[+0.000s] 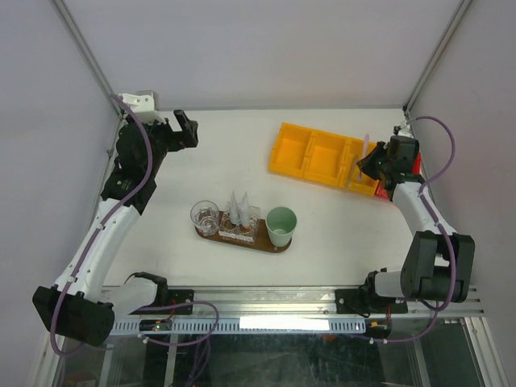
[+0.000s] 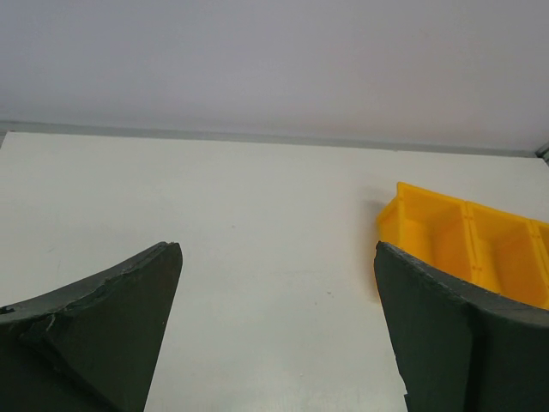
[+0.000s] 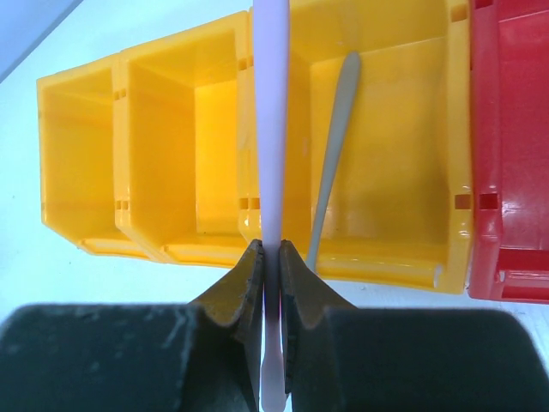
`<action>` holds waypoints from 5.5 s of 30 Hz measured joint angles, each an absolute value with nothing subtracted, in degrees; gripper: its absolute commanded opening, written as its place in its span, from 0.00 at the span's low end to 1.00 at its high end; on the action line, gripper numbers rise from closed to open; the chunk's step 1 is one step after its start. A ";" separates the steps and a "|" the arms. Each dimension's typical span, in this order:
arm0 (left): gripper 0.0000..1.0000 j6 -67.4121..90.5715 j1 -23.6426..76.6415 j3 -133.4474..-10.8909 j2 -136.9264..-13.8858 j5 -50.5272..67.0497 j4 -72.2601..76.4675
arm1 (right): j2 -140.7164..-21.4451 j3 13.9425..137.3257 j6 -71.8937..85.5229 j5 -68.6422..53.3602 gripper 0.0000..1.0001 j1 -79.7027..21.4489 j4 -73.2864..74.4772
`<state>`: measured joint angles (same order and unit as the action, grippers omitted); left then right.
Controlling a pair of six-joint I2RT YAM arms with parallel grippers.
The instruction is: Prepare toiletry sets of a toothbrush and toothpaste on the tray
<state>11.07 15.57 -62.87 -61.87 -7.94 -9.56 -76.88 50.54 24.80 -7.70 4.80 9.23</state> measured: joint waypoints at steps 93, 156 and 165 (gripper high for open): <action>0.57 12.82 71.64 -82.81 -80.27 -36.45 -27.09 | -67.05 64.20 81.65 -6.28 0.00 -32.14 26.26; 0.00 -3.84 72.79 -94.04 -94.26 -47.99 -33.15 | -65.56 64.71 88.88 -3.66 0.26 -31.99 31.00; 0.00 0.93 72.82 -92.60 -90.74 -45.82 -33.54 | -61.30 62.33 78.96 -1.32 0.77 -32.03 27.62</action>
